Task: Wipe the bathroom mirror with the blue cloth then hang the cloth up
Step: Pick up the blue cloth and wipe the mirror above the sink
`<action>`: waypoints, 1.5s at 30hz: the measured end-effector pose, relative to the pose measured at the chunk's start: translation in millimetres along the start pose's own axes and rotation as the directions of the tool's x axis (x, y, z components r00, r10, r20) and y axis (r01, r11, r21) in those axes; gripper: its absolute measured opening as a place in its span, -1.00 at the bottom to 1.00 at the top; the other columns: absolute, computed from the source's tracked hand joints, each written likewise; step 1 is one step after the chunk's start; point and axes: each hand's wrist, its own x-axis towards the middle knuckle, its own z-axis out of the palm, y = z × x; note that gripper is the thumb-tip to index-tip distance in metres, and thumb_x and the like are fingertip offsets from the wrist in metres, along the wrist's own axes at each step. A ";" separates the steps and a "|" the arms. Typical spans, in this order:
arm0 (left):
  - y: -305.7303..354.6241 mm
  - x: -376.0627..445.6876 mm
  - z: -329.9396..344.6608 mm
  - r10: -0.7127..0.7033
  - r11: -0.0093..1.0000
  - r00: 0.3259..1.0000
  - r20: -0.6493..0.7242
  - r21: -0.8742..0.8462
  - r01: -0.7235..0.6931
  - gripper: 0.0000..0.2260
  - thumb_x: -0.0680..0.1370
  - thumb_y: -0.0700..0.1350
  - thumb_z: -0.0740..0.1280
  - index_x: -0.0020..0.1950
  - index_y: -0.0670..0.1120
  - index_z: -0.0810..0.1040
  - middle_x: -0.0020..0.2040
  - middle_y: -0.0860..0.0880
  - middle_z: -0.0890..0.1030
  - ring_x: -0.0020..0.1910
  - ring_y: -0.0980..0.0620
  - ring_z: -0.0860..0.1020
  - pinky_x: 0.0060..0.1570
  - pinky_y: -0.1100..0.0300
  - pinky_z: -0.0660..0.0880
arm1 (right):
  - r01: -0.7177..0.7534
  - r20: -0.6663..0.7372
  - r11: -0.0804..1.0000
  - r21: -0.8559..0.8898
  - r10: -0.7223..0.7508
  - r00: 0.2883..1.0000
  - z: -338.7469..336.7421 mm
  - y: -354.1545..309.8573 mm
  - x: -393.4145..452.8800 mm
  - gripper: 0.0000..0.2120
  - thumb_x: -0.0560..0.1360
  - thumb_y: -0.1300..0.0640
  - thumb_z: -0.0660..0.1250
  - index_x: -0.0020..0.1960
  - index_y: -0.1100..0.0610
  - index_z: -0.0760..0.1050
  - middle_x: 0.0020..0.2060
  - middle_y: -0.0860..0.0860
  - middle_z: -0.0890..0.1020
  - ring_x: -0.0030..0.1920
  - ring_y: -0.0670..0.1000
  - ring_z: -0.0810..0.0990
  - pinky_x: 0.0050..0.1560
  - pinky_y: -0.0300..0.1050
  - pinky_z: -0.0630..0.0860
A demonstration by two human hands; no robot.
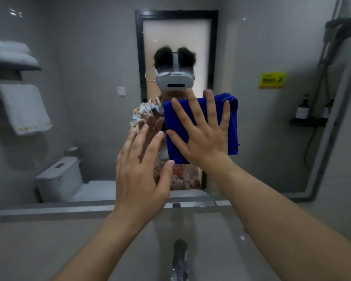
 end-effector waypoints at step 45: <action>148.8 -54.8 150.1 0.094 0.991 0.989 0.113 -0.109 -0.082 -0.48 0.59 0.06 0.27 0.55 0.00 0.39 0.62 -0.03 0.25 0.62 -0.05 0.13 0.50 -0.24 0.22 | -0.221 -0.005 0.974 -0.048 0.221 0.975 14.4 244.4 -192.5 -0.31 0.65 -0.33 0.09 0.68 -0.13 -0.02 0.63 0.07 0.16 0.61 0.34 0.09 0.41 0.64 0.05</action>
